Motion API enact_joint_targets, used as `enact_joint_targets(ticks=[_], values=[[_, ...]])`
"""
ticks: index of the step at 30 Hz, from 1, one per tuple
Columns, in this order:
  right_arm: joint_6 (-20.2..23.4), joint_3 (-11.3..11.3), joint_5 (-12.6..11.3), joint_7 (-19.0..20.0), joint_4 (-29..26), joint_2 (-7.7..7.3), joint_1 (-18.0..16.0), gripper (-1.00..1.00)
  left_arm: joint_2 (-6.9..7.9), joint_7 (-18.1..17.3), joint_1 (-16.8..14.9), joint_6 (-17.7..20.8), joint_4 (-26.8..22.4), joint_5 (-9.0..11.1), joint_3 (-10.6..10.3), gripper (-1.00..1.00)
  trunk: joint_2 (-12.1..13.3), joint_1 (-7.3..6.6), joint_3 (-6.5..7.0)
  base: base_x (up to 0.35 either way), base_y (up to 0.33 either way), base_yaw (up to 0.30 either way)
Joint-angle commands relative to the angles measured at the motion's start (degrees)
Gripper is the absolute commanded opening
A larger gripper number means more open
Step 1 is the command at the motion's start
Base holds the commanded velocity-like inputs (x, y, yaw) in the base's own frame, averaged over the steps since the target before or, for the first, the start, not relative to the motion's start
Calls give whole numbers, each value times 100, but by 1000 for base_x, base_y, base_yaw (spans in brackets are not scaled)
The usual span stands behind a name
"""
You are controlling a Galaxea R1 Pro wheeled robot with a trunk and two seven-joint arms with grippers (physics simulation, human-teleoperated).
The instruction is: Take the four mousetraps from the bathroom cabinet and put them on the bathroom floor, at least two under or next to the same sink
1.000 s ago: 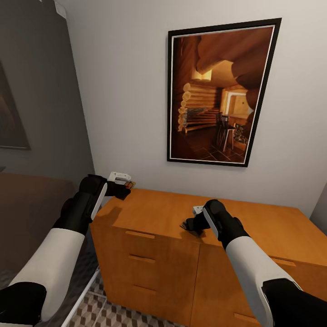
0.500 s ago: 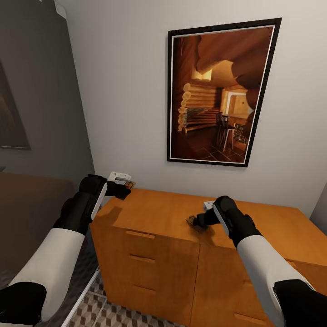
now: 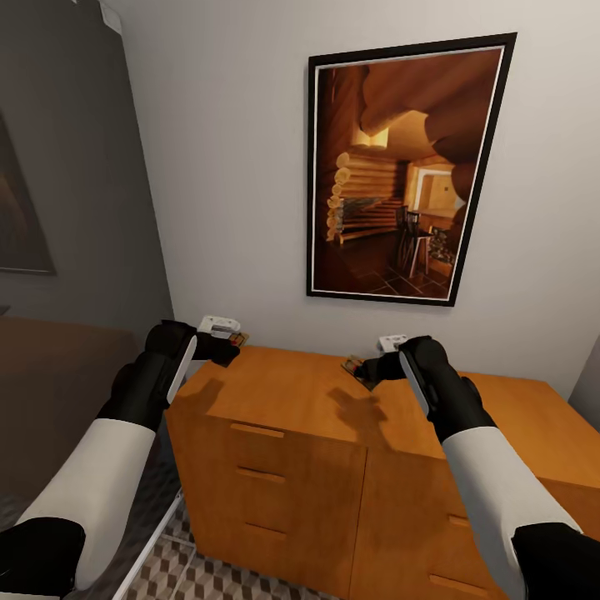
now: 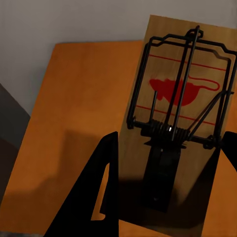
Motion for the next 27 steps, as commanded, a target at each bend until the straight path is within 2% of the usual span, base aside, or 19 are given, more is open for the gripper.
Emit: enact_joint_targets(ticks=[1,27], values=[[19,8,49,57,-17,-5,-5,-100,4,-49,-5,17,-5,-59,-11,-100,-4,0,-7,0,0,0],[19,-2,62,56,-502,21,2,-100,-47,-49,-5,17,-5,-50,-11,-100,-4,0,-7,0,0,0]])
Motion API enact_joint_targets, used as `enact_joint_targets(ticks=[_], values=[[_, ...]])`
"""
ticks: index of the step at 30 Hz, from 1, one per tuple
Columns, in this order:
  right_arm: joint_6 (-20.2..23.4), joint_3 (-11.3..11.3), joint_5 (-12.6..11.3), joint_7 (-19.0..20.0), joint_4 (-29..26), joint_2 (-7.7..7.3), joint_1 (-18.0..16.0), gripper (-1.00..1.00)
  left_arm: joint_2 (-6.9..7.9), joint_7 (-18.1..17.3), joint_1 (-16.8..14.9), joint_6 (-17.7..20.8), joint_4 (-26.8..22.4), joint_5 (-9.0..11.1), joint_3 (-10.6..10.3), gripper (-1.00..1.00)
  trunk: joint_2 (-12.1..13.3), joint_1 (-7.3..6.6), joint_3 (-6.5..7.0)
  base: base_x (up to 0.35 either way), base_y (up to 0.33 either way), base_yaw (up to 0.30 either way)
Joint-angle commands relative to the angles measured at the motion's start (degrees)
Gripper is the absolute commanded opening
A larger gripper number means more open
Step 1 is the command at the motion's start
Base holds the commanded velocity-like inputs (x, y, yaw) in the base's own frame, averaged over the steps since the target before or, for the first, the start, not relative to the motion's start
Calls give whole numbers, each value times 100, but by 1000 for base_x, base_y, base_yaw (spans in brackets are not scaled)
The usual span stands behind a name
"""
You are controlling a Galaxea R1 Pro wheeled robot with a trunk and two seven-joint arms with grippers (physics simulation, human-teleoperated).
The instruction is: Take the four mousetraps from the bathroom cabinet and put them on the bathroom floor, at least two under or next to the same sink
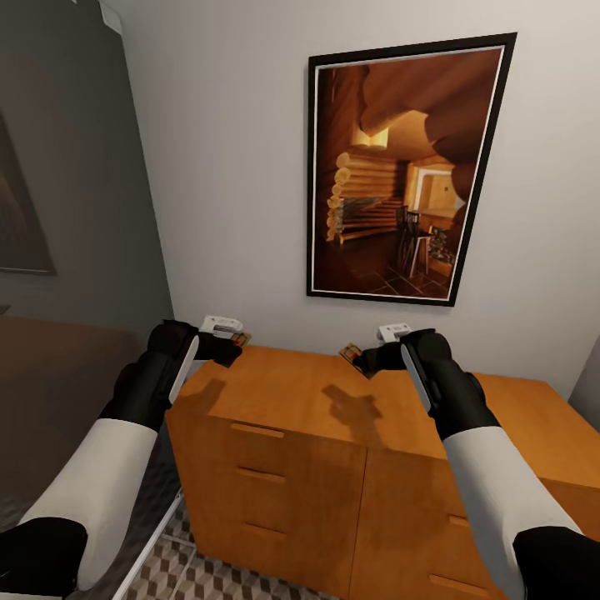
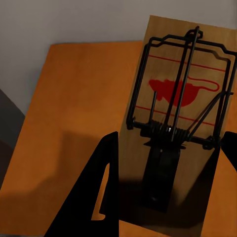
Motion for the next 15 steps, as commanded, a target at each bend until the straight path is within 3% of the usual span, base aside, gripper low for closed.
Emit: enact_joint_targets(ticks=[1,9,15], values=[[19,11,51,56,-7,-4,-5,-100,4,-47,-5,17,-5,-58,-11,-100,-5,0,-7,0,0,0],[19,25,113,16,-12,7,-5,-100,3,-47,-5,17,-5,-56,-11,-100,-5,0,-7,-17,0,0],[19,27,122,6,-19,7,-4,-100,3,-54,-5,17,-11,-43,-11,-100,-5,0,-7,-256,0,0]])
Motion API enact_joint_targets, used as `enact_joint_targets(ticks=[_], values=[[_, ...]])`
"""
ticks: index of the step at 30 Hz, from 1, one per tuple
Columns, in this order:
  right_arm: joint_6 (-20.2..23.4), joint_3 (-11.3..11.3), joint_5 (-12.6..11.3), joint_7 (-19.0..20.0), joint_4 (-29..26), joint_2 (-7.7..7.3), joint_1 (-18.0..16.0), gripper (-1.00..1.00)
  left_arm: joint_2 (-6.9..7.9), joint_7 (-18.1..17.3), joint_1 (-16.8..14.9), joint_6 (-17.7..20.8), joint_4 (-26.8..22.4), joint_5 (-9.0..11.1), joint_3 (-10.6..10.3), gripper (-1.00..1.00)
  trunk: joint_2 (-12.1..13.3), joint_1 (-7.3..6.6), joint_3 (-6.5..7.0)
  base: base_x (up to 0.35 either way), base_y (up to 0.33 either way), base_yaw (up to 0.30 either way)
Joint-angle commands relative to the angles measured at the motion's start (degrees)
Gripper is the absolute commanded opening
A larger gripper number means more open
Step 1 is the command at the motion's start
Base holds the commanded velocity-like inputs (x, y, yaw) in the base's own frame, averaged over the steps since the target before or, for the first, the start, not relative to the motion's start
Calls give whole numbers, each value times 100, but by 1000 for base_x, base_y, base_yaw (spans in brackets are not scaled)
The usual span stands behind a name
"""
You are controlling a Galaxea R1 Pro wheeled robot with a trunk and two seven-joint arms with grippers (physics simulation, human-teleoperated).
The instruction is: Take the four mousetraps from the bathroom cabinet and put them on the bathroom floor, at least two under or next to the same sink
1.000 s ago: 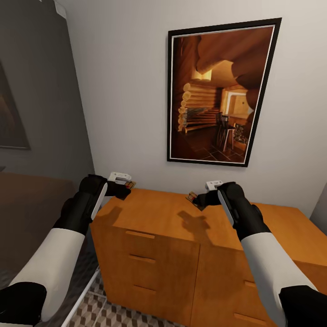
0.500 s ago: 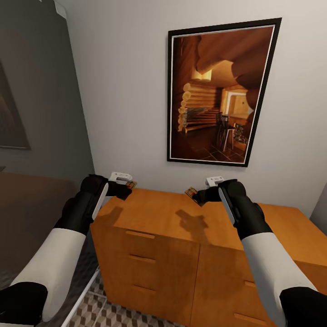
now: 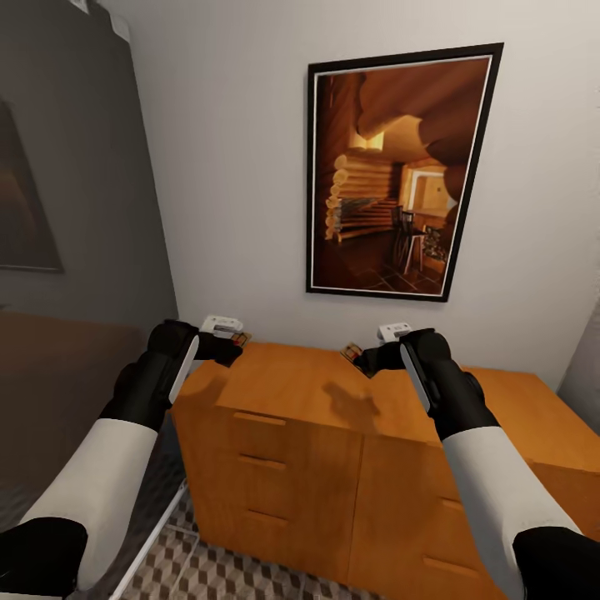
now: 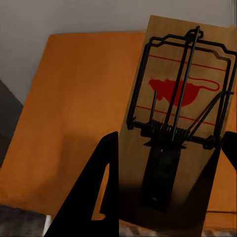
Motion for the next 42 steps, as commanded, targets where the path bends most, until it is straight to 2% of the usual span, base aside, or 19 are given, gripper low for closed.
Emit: enact_joint_targets(ticks=[1,15,17,20,21,22,29,33,34,35,37,39,41,42], values=[[19,6,53,60,-6,-2,-5,-100,4,-47,-5,17,-4,-55,-11,-100,-5,-3,-7,-323,0,0],[19,13,58,60,-130,6,-5,-100,4,-47,-5,17,-2,-53,-11,-100,-5,-3,-7,-341,0,0],[19,18,10,29,89,44,35,-100,4,-48,-5,17,110,-53,-11,-100,-5,-3,-7,-346,0,0],[19,24,22,14,493,64,61,-100,4,-48,-5,17,332,-53,-11,-100,-5,-3,-7,-346,0,0],[19,25,26,11,724,70,66,-100,4,-48,-5,17,470,-53,-11,-100,-5,-3,-7,-346,0,0],[19,26,32,8,1193,76,71,-100,4,-48,-5,17,764,-55,-11,-100,-5,-3,-7,-346,0,0],[19,32,31,4,2203,90,74,-100,4,-31,-5,-32,1423,-62,-11,-100,-5,-3,-7,-346,0,0],[19,31,18,-3,3058,93,74,-100,2,-19,-5,-61,2080,-63,-11,-100,-5,-3,-7,-346,0,0],[-77,32,15,-7,3353,95,74,-100,-10,-15,-5,-83,2334,-67,-11,-100,-5,-3,-7,-346,0,0],[-377,30,13,-25,3686,96,74,-100,-29,-2,-5,-137,2621,-72,-9,-100,-5,-3,-7,-346,0,0],[-703,31,11,-58,4043,97,74,-100,-52,22,-5,-251,2923,-75,-5,-100,-5,-3,-7,-347,0,0],[-1364,29,5,-169,4752,98,74,-100,-87,126,-5,-683,3559,-64,15,-100,-5,-3,-7,-347,0,0],[-1668,28,0,-235,5074,95,74,-100,-97,215,-5,-951,3878,-38,25,-100,-5,-3,-7,-347,0,0],[-1944,25,-7,-303,5371,93,74,-100,-105,327,-5,-1207,4202,21,31,-100,-5,-3,-7,-348,0,0]])
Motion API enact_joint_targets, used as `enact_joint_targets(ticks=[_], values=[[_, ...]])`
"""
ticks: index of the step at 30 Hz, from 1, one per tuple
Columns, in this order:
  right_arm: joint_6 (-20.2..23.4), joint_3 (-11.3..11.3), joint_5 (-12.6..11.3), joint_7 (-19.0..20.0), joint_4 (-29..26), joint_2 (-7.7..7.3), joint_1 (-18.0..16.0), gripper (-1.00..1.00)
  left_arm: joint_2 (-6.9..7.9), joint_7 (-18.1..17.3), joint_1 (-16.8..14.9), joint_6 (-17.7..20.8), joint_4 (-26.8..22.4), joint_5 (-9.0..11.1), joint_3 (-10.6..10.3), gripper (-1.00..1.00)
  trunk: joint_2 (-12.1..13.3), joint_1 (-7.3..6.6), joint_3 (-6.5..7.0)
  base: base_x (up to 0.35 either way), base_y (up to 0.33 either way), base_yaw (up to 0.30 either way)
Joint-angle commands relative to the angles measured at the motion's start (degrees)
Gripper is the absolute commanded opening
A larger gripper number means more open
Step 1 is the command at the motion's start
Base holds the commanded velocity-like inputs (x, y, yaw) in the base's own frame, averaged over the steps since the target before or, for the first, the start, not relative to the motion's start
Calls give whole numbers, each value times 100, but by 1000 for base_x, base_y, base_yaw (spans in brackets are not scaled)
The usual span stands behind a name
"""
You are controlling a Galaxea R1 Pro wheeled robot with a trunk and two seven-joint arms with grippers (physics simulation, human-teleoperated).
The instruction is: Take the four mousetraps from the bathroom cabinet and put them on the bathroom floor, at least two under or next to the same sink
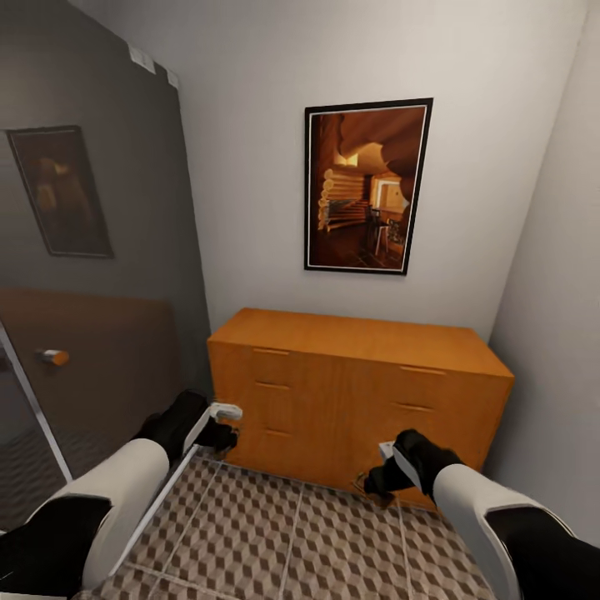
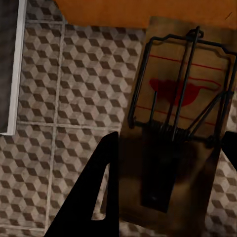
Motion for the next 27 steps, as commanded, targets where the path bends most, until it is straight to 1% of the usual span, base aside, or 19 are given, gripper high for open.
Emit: enact_joint_targets(ticks=[1,2,3,5,6,7,8,9,10,12,13,15,17,19,20,21,23,27], values=[[-113,27,41,29,142,-2,-4,-100,-1,23,-5,-108,168,11,-19,-100,-6,-4,-6,-348,0,0],[-355,25,31,-33,419,-2,-4,-100,-7,166,-5,-332,493,159,-14,-100,-6,-4,-6,-348,0,0],[-580,22,20,-79,645,-3,-6,-100,-9,326,-5,-548,812,367,-7,-100,-6,-4,-6,-348,0,0],[-785,19,12,-113,790,-7,-20,-100,-8,490,-5,-785,1108,622,-2,-100,-6,-4,-6,-348,0,0],[-966,17,14,-136,877,-10,-27,-100,-5,655,-5,-1055,1373,905,1,-100,-6,-4,-6,-348,0,0],[-1050,16,15,-148,908,-11,-24,-100,-3,735,-5,-1199,1495,1047,3,-100,-6,-4,-6,-348,0,0],[-1207,15,13,-182,954,-10,13,-100,2,891,-3,-1476,1709,1310,2,-100,-6,-4,-6,-348,0,0],[-1283,15,12,-203,971,-9,49,-100,4,963,2,-1615,1787,1429,2,-100,-6,-4,-6,-348,0,0],[-1432,14,8,-249,996,-11,157,-100,6,1098,22,-1844,1898,1623,0,-100,-6,-4,-6,-348,0,0],[-1584,14,8,-296,1008,-15,301,-100,1,1217,46,-2034,1966,1758,0,-100,-6,-4,-6,-348,0,0],[-1724,14,8,-348,1016,-18,465,-100,-5,1322,94,-2166,2010,1846,-1,-100,-6,-4,-6,-348,0,0],[-1850,10,8,-404,1023,-20,626,-100,-11,1411,178,-2252,2039,1904,-1,-100,-6,-4,-6,-348,0,0],[-2034,7,3,-476,1028,-22,864,-100,-8,1509,414,-2388,2065,1963,-1,-100,-6,-4,-6,-348,0,0],[-2104,9,2,-509,1033,-21,950,-100,10,1542,599,-2557,2076,1992,-2,-100,-6,-4,-6,-348,0,0],[-2151,11,1,-532,1034,-17,995,-100,21,1559,787,-2797,2083,2022,-2,-100,-6,-4,-6,-348,0,0],[-2181,12,2,-538,1036,-16,1012,-100,20,1563,857,-2884,2084,2029,-2,-100,-6,-4,-6,-348,0,0],[-2197,12,14,-561,1038,-12,1026,-100,12,1571,1117,-3238,2088,2048,-2,-100,-6,-4,-6,-348,0,0],[-2196,12,21,-743,1039,-14,1038,-100,11,1576,1377,-3672,2089,2062,-2,-100,-6,-4,-6,-347,0,0]])
